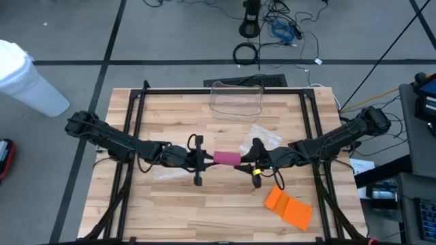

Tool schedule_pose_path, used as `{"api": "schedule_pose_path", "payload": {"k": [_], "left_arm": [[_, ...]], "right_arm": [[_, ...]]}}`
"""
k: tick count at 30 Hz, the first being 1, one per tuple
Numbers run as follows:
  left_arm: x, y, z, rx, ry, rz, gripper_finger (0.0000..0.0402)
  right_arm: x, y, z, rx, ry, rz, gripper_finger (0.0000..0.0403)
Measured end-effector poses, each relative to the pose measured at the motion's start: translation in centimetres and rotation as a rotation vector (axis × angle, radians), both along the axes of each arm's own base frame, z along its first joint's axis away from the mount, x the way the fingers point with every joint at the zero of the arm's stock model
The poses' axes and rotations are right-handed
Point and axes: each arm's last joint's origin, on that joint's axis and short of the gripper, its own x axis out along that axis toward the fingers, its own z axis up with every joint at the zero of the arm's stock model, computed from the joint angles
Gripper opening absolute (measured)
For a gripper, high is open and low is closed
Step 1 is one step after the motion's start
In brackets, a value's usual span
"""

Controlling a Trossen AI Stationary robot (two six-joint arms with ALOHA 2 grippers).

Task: Roll bandage
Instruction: Roll the pink bandage, then put the pink bandage into the zip bag

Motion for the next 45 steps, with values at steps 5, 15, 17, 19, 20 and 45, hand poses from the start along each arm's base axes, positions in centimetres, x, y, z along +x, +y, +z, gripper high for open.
{"api": "schedule_pose_path", "payload": {"k": [5,15,17,19,20,45], "left_arm": [[0.1,-0.1,0.1,-0.05,-0.014,-0.019,0.0043],[0.1,-0.3,0.2,-0.082,-0.017,-0.106,0.0107],[0.1,-0.2,0.2,-0.061,-0.022,-0.059,0.0112],[0.1,0.1,0.2,-0.036,-0.024,0.006,0.0103],[0.1,0.2,0.2,-0.024,-0.024,0.029,0.0093],[-1.6,3.6,0.4,0.06,0.124,0.216,0.0016]], "right_arm": [[-0.1,0.0,0.0,-0.049,0.011,0.007,0.0015],[-0.1,-0.1,-0.2,-0.183,0.041,0.009,0.0005],[-0.1,-0.2,-0.2,-0.219,0.044,0.004,0.0007],[-0.1,-0.3,-0.2,-0.25,0.047,-0.009,0.0022],[-0.1,-0.3,-0.3,-0.267,0.051,-0.011,0.0034],[-2.4,-1.5,-6.9,-0.191,0.536,-0.278,0.0209]]}}
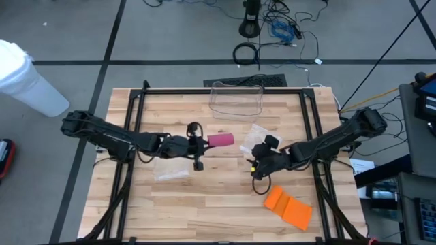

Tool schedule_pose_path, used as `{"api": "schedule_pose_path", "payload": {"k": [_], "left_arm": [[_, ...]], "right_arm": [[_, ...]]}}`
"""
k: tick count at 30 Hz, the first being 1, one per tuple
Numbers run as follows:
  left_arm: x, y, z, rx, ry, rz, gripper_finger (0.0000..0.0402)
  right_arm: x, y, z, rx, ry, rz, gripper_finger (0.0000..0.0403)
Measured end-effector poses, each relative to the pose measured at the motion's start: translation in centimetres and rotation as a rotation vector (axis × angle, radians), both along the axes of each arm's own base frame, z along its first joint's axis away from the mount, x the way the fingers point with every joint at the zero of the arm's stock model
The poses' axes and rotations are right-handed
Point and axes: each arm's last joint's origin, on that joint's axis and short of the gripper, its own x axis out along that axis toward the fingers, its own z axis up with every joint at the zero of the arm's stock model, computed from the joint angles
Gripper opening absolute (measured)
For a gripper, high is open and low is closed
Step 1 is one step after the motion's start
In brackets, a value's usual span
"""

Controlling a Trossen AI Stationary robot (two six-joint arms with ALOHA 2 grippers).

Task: Roll bandage
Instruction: Put the pink bandage into the zip bag

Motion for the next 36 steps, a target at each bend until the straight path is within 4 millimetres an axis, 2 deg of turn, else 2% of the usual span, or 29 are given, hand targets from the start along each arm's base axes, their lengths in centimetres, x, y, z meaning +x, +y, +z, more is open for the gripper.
{"api": "schedule_pose_path", "payload": {"k": [13,15,19,23,25,27,32,34,36], "left_arm": [[-1.3,5.5,-2.9,-0.133,0.083,0.053,0.0016],[-1.5,6.0,-2.7,-0.133,0.061,0.073,0.0016],[-2.5,6.5,-2.3,-0.146,0.037,0.067,0.0016],[-3.9,6.7,-1.8,-0.152,-0.005,0.059,0.0016],[-4.6,6.8,-1.6,-0.151,-0.027,0.068,0.0016],[-5.0,6.9,-1.5,-0.165,-0.042,0.065,0.0016],[-4.5,6.4,-1.8,-0.259,-0.059,-0.109,0.002],[-4.1,6.4,-2.2,-0.283,-0.054,-0.119,0.0028],[-3.8,6.4,-2.4,-0.282,-0.068,-0.118,0.003]], "right_arm": [[0.6,-1.1,-5.5,-0.035,0.247,-0.073,0.0167],[0.8,-1.4,-6.1,-0.037,0.269,-0.082,0.0155],[0.9,-2.2,-6.9,-0.045,0.322,-0.109,0.0121],[1.0,-2.5,-7.2,-0.056,0.334,-0.106,0.0063],[1.1,-2.4,-7.1,-0.073,0.332,-0.07,0.0025],[1.2,-1.8,-7.0,-0.113,0.325,-0.006,0.0008],[1.9,0.5,-6.7,-0.329,0.307,0.276,0.0001],[1.9,1.7,-6.7,-0.47,0.314,0.365,0.0001],[1.8,2.5,-6.9,-0.529,0.339,0.469,0.0]]}}
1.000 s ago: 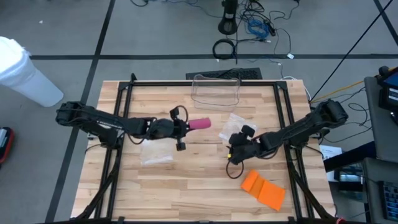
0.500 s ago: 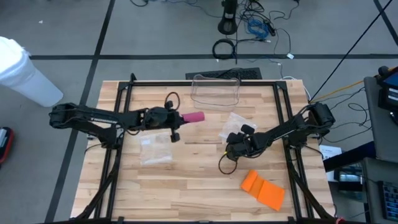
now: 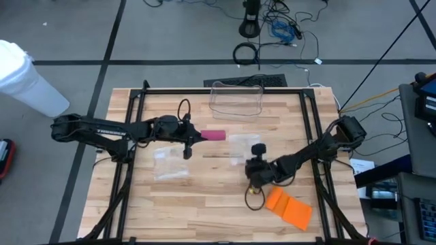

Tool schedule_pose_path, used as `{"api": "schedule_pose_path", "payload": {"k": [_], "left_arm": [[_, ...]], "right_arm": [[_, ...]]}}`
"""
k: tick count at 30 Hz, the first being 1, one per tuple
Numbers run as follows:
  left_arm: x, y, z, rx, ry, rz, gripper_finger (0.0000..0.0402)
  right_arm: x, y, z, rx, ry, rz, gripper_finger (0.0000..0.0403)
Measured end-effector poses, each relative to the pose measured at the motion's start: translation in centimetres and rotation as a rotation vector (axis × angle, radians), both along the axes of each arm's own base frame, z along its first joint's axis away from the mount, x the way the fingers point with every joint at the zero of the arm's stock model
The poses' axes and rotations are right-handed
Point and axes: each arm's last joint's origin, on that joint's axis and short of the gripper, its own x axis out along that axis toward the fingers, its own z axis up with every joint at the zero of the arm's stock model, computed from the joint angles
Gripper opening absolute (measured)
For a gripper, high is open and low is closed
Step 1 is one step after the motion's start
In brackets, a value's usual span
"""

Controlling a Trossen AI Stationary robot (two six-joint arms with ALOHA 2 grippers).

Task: Roll bandage
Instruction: Put the pink bandage into the zip bag

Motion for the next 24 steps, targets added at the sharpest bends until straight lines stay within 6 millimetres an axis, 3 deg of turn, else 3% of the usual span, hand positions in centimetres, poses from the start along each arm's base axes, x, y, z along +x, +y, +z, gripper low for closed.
{"api": "schedule_pose_path", "payload": {"k": [3,10,20,24], "left_arm": [[0.1,0.1,-0.1,0.005,0.007,0.016,0.002],[-0.2,0.1,0.6,0.011,-0.027,0.021,0.0015],[-1.0,-0.1,0.2,-0.009,0.055,0.028,0.0014],[-1.5,0.0,0.5,-0.003,0.065,0.056,0.0014]], "right_arm": [[0.2,0.9,-0.4,0.147,0.004,0.057,0.0003],[0.7,2.2,0.3,0.646,-0.037,0.002,0.0031],[2.6,2.6,3.9,0.929,-0.262,0.191,0.0137],[2.6,2.0,3.9,1.028,-0.218,0.142,0.0184]]}}
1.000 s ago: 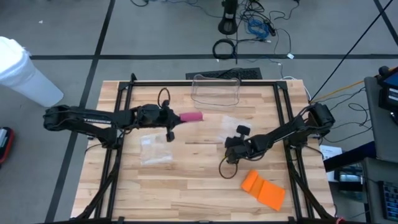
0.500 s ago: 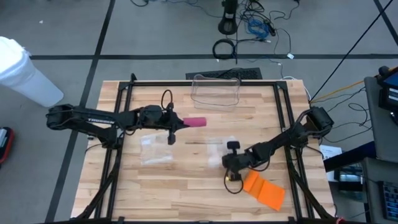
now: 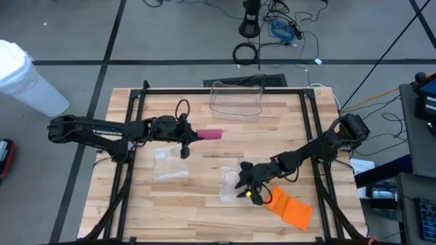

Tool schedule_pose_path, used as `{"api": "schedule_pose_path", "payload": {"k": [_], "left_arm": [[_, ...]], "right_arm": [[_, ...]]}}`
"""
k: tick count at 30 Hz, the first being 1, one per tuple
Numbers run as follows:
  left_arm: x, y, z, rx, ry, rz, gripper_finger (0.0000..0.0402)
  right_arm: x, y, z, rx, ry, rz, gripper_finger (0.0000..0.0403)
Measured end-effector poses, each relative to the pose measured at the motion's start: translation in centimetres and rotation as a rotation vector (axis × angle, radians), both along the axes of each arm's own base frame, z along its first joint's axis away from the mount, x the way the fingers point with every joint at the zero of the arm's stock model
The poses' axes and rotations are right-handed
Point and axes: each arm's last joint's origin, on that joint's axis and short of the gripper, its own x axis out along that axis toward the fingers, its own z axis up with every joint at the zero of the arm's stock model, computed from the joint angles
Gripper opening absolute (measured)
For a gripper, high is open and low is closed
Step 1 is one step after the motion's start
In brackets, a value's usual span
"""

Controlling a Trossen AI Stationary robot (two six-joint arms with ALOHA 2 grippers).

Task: Roll bandage
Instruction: Put the pink bandage into the zip bag

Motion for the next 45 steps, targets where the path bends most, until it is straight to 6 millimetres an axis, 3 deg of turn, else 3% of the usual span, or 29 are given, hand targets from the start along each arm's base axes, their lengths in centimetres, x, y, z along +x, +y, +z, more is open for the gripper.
{"api": "schedule_pose_path", "payload": {"k": [3,9,17,23,29,37,45], "left_arm": [[-0.4,-0.2,0.5,0.003,-0.016,-0.003,0.0014],[-0.9,-0.2,0.8,0.029,-0.003,0.01,0.0014],[-0.9,-0.1,0.8,0.037,-0.006,0.015,0.0014],[-0.8,-0.1,0.6,0.035,0.006,0.013,0.0014],[-0.4,-0.1,-0.1,0.022,0.033,0.005,0.0014],[-0.2,-0.2,0.0,0.005,0.02,-0.029,0.0014],[1.8,-1.0,0.0,-0.067,-0.008,-0.043,0.0014]], "right_arm": [[-0.5,-0.5,-0.8,-0.022,0.113,-0.07,0.0207],[-0.9,-2.5,-1.8,-0.307,0.158,-0.258,0.021],[-0.6,-4.6,-2.1,-0.388,0.184,-0.271,0.0204],[-0.3,-4.9,-3.5,-0.382,0.244,-0.227,0.0195],[-0.4,-4.6,-3.7,-0.357,0.254,-0.234,0.0149],[-0.3,-4.4,-3.5,-0.459,0.23,-0.153,0.0009],[2.0,-1.4,0.4,-1.042,0.04,-0.071,0.0001]]}}
